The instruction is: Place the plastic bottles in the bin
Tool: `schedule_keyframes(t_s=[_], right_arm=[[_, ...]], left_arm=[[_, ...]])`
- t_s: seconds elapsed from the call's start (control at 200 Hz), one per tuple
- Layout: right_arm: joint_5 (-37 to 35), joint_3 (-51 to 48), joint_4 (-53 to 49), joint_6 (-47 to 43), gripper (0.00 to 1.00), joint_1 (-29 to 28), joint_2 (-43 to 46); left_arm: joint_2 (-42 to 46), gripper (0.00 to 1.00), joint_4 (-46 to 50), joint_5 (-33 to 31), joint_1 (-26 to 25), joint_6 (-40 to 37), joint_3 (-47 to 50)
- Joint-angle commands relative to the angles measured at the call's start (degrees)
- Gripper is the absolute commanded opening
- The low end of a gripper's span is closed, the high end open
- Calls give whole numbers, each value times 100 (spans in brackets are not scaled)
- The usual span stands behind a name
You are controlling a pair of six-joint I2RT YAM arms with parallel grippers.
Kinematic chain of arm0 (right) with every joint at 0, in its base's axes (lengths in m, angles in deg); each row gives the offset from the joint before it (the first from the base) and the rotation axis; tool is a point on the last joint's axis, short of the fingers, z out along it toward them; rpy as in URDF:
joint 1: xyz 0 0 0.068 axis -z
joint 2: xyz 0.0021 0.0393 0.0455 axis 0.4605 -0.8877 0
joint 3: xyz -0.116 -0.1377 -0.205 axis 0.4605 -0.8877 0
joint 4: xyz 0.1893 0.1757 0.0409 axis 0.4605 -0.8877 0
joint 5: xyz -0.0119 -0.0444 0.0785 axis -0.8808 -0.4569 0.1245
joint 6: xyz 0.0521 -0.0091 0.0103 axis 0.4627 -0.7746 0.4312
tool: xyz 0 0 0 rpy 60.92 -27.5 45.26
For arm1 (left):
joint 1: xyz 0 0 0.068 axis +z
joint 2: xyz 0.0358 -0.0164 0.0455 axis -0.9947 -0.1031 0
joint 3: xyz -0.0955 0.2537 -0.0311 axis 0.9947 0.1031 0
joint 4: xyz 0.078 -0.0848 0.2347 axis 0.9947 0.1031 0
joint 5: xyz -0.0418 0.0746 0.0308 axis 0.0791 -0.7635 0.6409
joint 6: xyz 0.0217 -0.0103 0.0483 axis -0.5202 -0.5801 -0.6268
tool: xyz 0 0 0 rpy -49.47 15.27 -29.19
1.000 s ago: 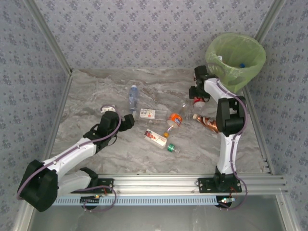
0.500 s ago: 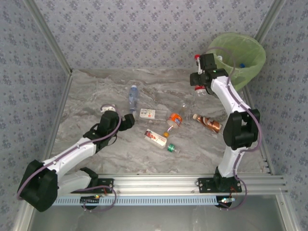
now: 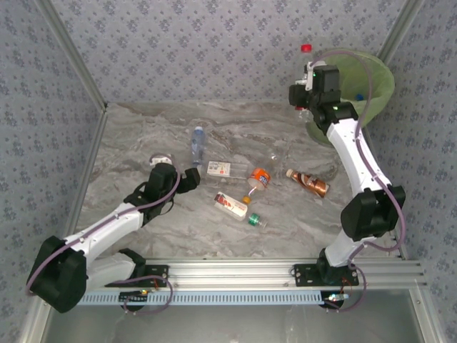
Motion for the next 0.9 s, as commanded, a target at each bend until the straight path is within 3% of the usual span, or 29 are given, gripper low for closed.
schedule_keyframes(t_s=[0.0,0.38,0.75,0.894], right_arm=[[40,3,578,-155,63,186,205],[181,322,1451,68,64,1014,-71],[-523,771,2296,-917,64,1266,-610],[-595,1173,2149,-1268,64,1317,-968]], left_arm=[[-45,99,-71,83,34,-107,-184],[-54,99,-49,139,33,-80,-186],[-115,99,-49,188,31,-40,-203],[-109,99,-45,193,31,10,-185]])
